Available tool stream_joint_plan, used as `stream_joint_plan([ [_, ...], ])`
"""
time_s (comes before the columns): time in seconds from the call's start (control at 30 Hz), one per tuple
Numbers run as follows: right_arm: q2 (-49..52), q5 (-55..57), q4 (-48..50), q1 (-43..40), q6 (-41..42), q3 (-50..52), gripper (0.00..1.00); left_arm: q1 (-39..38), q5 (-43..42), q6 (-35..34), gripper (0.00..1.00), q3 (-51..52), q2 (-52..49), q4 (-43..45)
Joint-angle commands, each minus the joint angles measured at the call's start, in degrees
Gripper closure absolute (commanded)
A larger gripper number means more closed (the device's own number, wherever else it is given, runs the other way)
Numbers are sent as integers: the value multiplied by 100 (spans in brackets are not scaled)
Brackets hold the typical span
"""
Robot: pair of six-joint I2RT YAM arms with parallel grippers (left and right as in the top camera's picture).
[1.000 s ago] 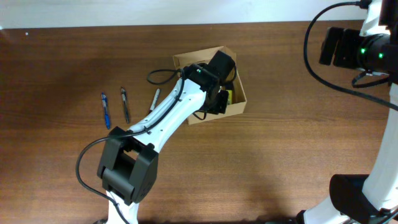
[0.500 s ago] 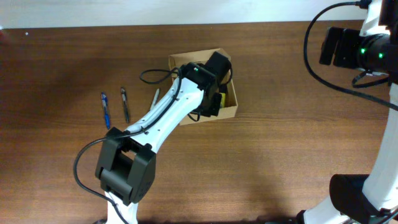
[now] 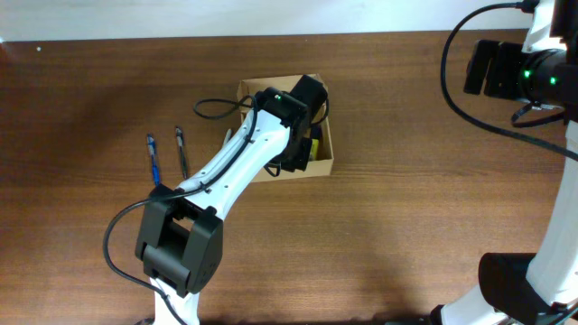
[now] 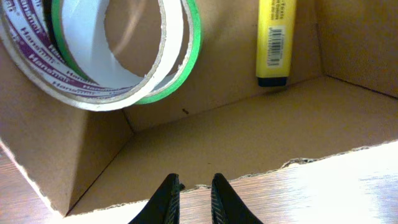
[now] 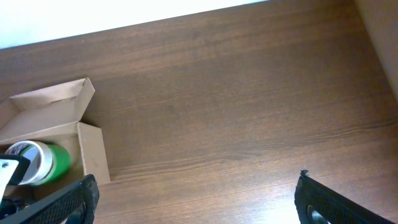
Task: Pack container
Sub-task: 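Move the left gripper from the box toward the blue pen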
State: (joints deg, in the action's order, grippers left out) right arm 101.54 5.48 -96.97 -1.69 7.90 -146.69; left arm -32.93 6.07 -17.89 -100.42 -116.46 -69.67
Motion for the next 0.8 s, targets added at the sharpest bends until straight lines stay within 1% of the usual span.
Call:
stream_joint_plan([
  [0.0, 13, 55, -37, -26, -20, 28, 1, 85, 472, 175, 83, 107, -96, -162],
  [0.13, 13, 55, -37, -26, -20, 31, 1, 85, 579, 175, 84, 105, -94, -188],
  [0.27, 13, 55, -35, -26, -20, 120, 1, 85, 577, 177, 68, 92, -94, -149],
  [0.4, 13, 83, -35, -26, -20, 293, 1, 83, 575, 179, 60, -70, 0, -175],
  [0.57, 13, 170, -35, -26, -20, 308, 1, 92, 597, 348, 48, -509, 479, -190],
  [0.7, 13, 323, -35, -28, -17, 308, 1, 289, 1062, 341, 39, -852, 901, -229],
  [0.77, 13, 398, -35, -46, -17, 308, 1, 520, 1281, 343, 37, -905, 1071, -240],
])
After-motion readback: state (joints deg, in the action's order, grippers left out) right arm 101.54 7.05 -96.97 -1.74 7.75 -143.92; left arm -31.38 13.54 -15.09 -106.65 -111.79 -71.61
